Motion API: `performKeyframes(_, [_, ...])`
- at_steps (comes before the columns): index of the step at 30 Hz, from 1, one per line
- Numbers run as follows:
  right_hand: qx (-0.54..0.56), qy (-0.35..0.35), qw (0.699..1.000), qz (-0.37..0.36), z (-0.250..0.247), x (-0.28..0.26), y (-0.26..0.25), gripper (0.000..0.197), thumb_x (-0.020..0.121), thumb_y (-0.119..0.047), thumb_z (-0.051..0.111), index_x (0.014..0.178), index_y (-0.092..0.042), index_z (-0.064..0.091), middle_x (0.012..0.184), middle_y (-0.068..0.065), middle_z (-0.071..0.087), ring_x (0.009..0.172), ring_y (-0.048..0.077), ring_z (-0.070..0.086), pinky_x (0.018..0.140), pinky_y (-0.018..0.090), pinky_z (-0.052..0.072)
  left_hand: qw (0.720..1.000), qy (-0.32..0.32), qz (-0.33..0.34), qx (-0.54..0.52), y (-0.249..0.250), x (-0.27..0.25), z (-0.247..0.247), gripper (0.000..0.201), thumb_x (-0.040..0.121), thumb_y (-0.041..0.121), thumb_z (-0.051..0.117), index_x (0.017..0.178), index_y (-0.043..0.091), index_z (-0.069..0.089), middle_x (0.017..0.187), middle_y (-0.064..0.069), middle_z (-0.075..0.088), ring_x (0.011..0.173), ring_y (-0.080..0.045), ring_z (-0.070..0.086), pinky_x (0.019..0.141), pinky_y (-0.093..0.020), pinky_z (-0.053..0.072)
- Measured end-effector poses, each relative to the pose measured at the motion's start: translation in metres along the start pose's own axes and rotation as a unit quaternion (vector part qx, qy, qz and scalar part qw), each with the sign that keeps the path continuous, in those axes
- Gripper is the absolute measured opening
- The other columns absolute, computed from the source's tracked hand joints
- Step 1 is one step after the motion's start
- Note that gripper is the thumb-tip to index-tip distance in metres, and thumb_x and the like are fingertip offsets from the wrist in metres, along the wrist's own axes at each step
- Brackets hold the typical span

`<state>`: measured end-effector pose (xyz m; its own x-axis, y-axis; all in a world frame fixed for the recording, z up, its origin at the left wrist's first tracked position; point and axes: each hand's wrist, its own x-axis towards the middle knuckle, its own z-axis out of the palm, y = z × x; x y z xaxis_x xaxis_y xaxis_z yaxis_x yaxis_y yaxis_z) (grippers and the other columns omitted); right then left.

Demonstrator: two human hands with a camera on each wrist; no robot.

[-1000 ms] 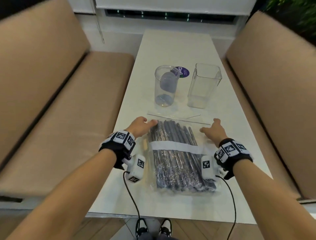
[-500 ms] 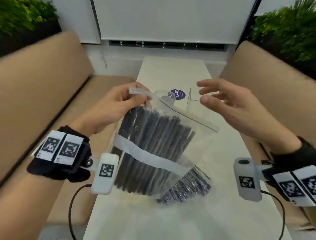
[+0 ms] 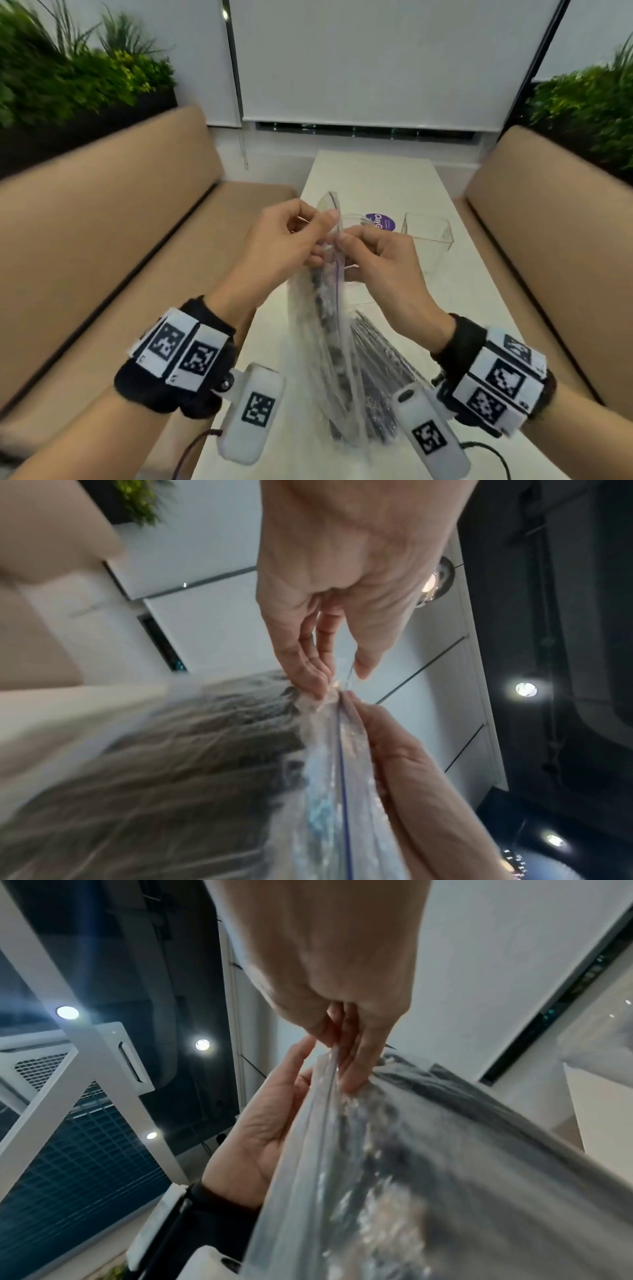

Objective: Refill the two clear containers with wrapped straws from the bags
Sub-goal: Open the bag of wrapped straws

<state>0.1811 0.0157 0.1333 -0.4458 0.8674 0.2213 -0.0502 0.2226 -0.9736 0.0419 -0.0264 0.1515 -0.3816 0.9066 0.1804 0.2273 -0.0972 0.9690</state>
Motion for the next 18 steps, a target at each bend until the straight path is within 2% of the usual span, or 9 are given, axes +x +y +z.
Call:
performKeyframes(4, [-0.035, -0.02, 0.999, -0.025, 0.001, 0.004, -0.003, 0.026, 0.099, -0.014, 0.055, 0.086, -0.002, 0.074, 0.079, 0.012, 0.077, 0.071, 0.021, 0.076, 0.065, 0.03, 0.061, 1.0, -0.016, 0.005, -0.006, 0.005, 0.0, -0.008, 0.014, 0.082, 0.023, 0.077, 0.078, 0.013, 0.068, 0.072, -0.01, 0.07, 0.06, -0.015, 0.066, 0.061, -0.024, 0.061])
performKeyframes(6, [-0.064, -0.028, 0.997, -0.034, 0.001, 0.005, -0.005, 0.025, 0.099, -0.012, 0.054, 0.085, -0.003, 0.073, 0.076, 0.01, 0.076, 0.068, 0.018, 0.076, 0.063, 0.028, 0.061, 1.0, -0.028, 0.005, -0.011, 0.006, -0.002, -0.012, 0.01, 0.081, 0.018, 0.078, 0.081, 0.01, 0.071, 0.076, -0.017, 0.073, 0.065, -0.019, 0.069, 0.064, -0.027, 0.062])
performKeyframes(9, [-0.121, -0.051, 0.991, -0.035, -0.001, 0.009, -0.01, 0.025, 0.098, -0.008, 0.052, 0.085, 0.002, 0.07, 0.075, 0.014, 0.075, 0.067, 0.021, 0.076, 0.066, 0.033, 0.064, 0.999, -0.031, 0.009, 0.008, 0.007, -0.002, -0.015, 0.014, 0.083, 0.015, 0.077, 0.089, 0.002, 0.074, 0.083, -0.024, 0.075, 0.071, -0.026, 0.072, 0.068, -0.032, 0.064])
performKeyframes(11, [-0.178, -0.062, 0.981, -0.051, -0.002, 0.012, -0.014, 0.028, 0.098, -0.01, 0.052, 0.08, 0.001, 0.07, 0.071, 0.014, 0.075, 0.063, 0.021, 0.075, 0.066, 0.034, 0.064, 0.999, -0.026, 0.012, 0.015, 0.007, -0.002, -0.015, 0.006, 0.086, 0.011, 0.074, 0.084, 0.006, 0.073, 0.077, -0.022, 0.074, 0.065, -0.022, 0.072, 0.067, -0.033, 0.064])
performKeyframes(14, [-0.28, -0.052, 0.954, -0.09, -0.001, 0.012, -0.021, 0.031, 0.093, -0.015, 0.056, 0.067, -0.003, 0.069, 0.059, 0.008, 0.072, 0.052, 0.013, 0.071, 0.062, 0.024, 0.059, 0.997, -0.024, 0.038, 0.066, 0.005, 0.0, -0.013, 0.017, 0.088, 0.006, 0.069, 0.072, 0.009, 0.068, 0.067, -0.015, 0.073, 0.055, -0.019, 0.069, 0.065, -0.034, 0.062])
performKeyframes(15, [-0.307, -0.043, 0.946, -0.098, -0.001, 0.012, -0.023, 0.031, 0.09, -0.015, 0.057, 0.063, -0.002, 0.067, 0.054, 0.008, 0.07, 0.049, 0.013, 0.069, 0.06, 0.024, 0.057, 0.994, -0.027, 0.05, 0.097, 0.004, 0.0, -0.012, 0.019, 0.089, 0.006, 0.066, 0.071, 0.009, 0.066, 0.064, -0.011, 0.073, 0.054, -0.018, 0.07, 0.064, -0.034, 0.062])
performKeyframes(16, [-0.325, -0.033, 0.939, -0.106, -0.001, 0.012, -0.023, 0.031, 0.087, -0.016, 0.058, 0.061, -0.001, 0.065, 0.052, 0.01, 0.067, 0.049, 0.016, 0.068, 0.059, 0.03, 0.057, 0.989, -0.029, 0.065, 0.13, 0.005, -0.001, -0.011, 0.02, 0.089, 0.006, 0.064, 0.07, 0.01, 0.064, 0.06, -0.006, 0.072, 0.053, -0.016, 0.071, 0.061, -0.033, 0.062])
performKeyframes(18, [-0.344, -0.01, 0.931, -0.121, -0.002, 0.013, -0.022, 0.033, 0.084, -0.017, 0.059, 0.059, 0.004, 0.06, 0.052, 0.02, 0.062, 0.053, 0.03, 0.066, 0.057, 0.042, 0.055, 0.973, -0.014, 0.105, 0.205, 0.005, -0.005, -0.009, 0.019, 0.089, 0.007, 0.06, 0.07, 0.01, 0.059, 0.057, -0.003, 0.07, 0.05, -0.012, 0.069, 0.055, -0.025, 0.057])
